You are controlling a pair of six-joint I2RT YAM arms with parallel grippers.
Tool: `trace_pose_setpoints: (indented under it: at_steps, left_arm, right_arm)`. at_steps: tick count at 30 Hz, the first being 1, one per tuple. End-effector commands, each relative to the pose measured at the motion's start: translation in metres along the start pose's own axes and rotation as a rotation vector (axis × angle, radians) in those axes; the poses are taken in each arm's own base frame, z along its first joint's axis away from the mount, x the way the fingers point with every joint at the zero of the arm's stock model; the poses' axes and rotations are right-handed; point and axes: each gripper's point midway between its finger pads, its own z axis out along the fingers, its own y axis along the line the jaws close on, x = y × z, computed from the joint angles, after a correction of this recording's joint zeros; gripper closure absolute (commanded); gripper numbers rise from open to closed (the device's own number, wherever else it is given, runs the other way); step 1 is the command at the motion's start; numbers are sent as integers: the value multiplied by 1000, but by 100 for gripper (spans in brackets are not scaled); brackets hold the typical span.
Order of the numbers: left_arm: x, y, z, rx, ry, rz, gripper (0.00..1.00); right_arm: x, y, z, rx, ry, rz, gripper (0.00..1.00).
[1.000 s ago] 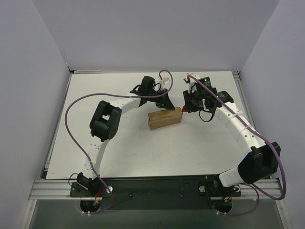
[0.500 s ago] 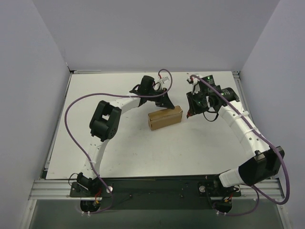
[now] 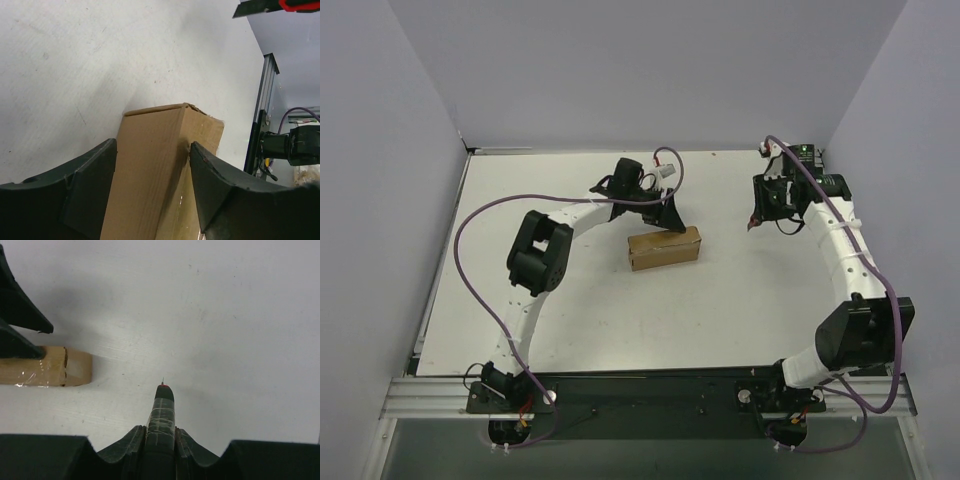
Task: Unpack the express box
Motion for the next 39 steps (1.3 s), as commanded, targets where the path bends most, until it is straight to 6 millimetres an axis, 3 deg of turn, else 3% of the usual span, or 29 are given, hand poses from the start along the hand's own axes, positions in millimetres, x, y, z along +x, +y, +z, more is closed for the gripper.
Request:
trace_pose_setpoints:
  at_steps: [1,8,12,15,16,20,23,25,32,35,39]
  left_arm:
    - [-43,-44,-28,8,-47,196,27]
    - [-79,-49,-58,-3,-116,215,22]
    - [-104,-40,-90,-20,-246,138,22]
    - [-92,-25,-106,-11,-233,60,23]
    - [-88,-13,-113,-38,-230,57,23]
    - [-63,12,-122,-131,-155,77,23]
    - [-57,21,-127,-199,-105,152,23]
    - [-60,20,-130,-204,-90,186,22]
    - [-42,18,-132,-180,-33,126,23]
    - [-39,16,-128,-160,-27,112,23]
    - [-42,9,-127,-159,-28,132,23]
  right_arm:
    - [-21,-9,9,-18,-75,71,100]
    - [-15,-14,19,-13,-40,96,100]
    - [-7,-21,20,14,56,119,100]
    - [-1,-2,22,-138,88,119,100]
    - [0,-4,22,-183,80,147,100]
    - [-3,14,8,-560,16,335,100]
    - [6,10,5,-725,9,474,98]
    - [21,8,16,-777,45,552,97]
    - [57,-25,53,-723,99,651,96]
    - [65,-50,70,-658,129,701,90]
    - [71,-75,83,-556,164,733,72]
